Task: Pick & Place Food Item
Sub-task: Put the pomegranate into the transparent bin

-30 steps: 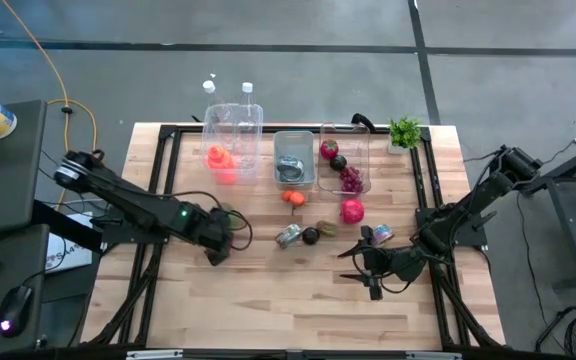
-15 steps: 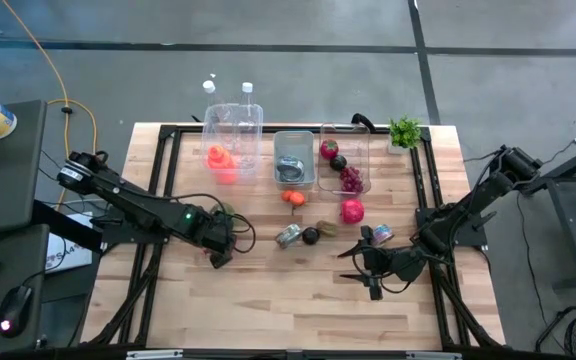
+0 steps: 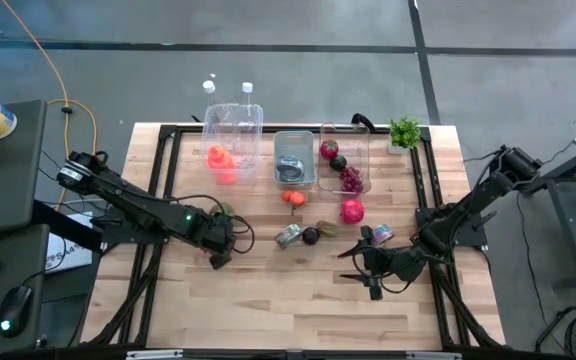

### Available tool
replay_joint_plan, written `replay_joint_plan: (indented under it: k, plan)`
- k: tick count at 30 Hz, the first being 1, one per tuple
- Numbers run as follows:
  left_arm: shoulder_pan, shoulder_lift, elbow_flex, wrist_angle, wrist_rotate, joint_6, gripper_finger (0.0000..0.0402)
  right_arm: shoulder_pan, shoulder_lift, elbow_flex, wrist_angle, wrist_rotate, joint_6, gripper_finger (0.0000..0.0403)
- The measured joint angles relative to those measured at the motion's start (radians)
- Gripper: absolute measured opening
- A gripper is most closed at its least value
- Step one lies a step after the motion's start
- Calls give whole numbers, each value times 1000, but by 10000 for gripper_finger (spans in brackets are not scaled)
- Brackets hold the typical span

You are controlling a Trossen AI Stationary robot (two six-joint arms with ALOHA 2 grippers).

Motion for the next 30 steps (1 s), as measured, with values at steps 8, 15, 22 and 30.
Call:
replay_joint_plan:
  k: [8, 15, 22, 30]
  plan:
    - [-1, 86, -26, 31, -2, -4, 380, 0, 0, 0, 0, 0, 0, 222]
    - [-15, 117, -27, 58, -50, 29, 380, 0, 0, 0, -1, 0, 3, 222]
    - [-45, 118, -29, 73, -69, 65, 377, 0, 0, 0, 0, 0, 3, 222]
    - [-70, 118, -12, 193, -81, 204, 371, 0, 0, 0, 2, 0, 2, 222]
